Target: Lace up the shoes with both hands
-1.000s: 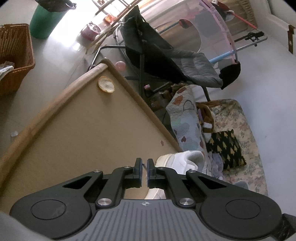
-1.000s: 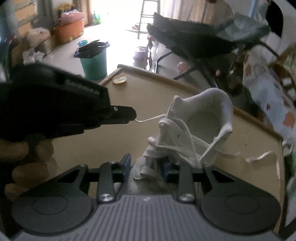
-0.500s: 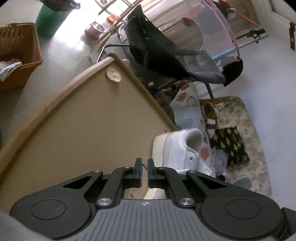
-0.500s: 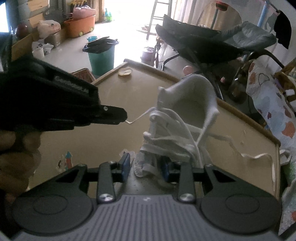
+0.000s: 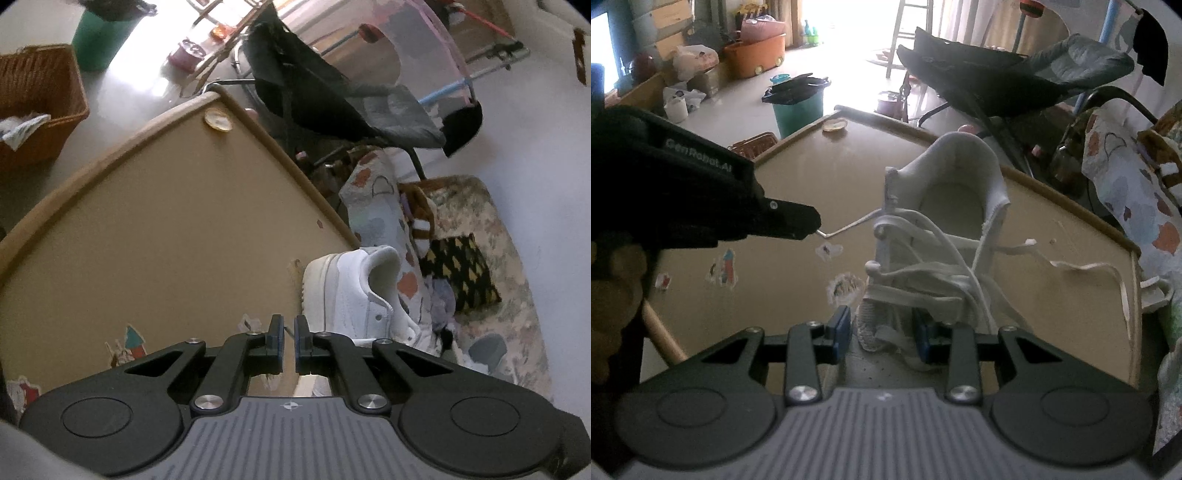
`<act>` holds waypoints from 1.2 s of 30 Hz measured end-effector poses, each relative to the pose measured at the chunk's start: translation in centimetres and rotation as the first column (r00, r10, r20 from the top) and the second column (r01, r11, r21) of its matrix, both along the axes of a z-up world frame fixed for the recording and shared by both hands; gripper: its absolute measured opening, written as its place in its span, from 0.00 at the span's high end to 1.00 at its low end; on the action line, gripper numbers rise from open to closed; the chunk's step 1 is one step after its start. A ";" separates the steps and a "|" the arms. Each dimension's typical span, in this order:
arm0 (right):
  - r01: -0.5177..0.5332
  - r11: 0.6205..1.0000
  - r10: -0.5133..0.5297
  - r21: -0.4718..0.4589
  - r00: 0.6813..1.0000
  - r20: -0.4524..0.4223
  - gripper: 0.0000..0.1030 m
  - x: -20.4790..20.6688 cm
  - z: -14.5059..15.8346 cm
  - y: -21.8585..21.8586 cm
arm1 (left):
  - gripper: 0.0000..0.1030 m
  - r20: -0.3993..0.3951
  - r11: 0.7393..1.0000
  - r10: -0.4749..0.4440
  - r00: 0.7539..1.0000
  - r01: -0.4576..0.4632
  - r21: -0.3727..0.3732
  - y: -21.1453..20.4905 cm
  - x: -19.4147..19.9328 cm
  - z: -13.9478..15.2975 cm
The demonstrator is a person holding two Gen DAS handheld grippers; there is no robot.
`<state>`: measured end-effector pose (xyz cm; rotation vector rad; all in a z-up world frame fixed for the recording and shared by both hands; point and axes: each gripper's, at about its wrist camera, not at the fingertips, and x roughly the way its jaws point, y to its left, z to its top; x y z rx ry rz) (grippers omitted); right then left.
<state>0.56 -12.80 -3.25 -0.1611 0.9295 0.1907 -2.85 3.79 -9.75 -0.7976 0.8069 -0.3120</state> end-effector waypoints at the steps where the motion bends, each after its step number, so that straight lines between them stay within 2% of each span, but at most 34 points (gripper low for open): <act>1: 0.001 1.000 -0.001 0.003 1.000 0.001 0.66 -0.2 0.0 -0.1 | 0.93 0.002 1.000 -0.004 1.000 0.004 0.008 -0.2 -0.2 0.1; 7: 0.009 1.000 -0.009 0.025 1.000 0.007 0.66 -1.2 0.0 -0.8 | 0.93 0.000 0.993 -0.017 1.000 0.016 0.113 -0.8 -0.9 1.1; 11: 0.013 0.999 -0.013 0.034 1.000 0.013 0.66 -1.5 -0.1 -1.5 | 0.93 -0.017 0.993 -0.010 1.000 0.012 0.116 -0.4 -1.0 1.3; 22: 0.032 0.998 -0.033 0.047 0.999 0.017 0.67 -2.4 -0.1 -3.1 | 0.93 -0.002 0.974 -0.049 0.999 0.048 0.220 -0.9 -0.8 3.2; 26: 0.034 0.998 -0.035 0.050 0.999 0.014 0.67 -2.8 -0.2 -3.4 | 0.93 0.001 0.960 -0.080 0.997 0.077 0.269 -1.2 -0.5 3.7; 36: 0.064 0.997 -0.064 0.050 0.998 0.000 0.67 -3.3 -0.2 -4.9 | 0.93 -0.008 0.950 -0.104 0.995 0.101 0.295 -1.5 0.0 3.5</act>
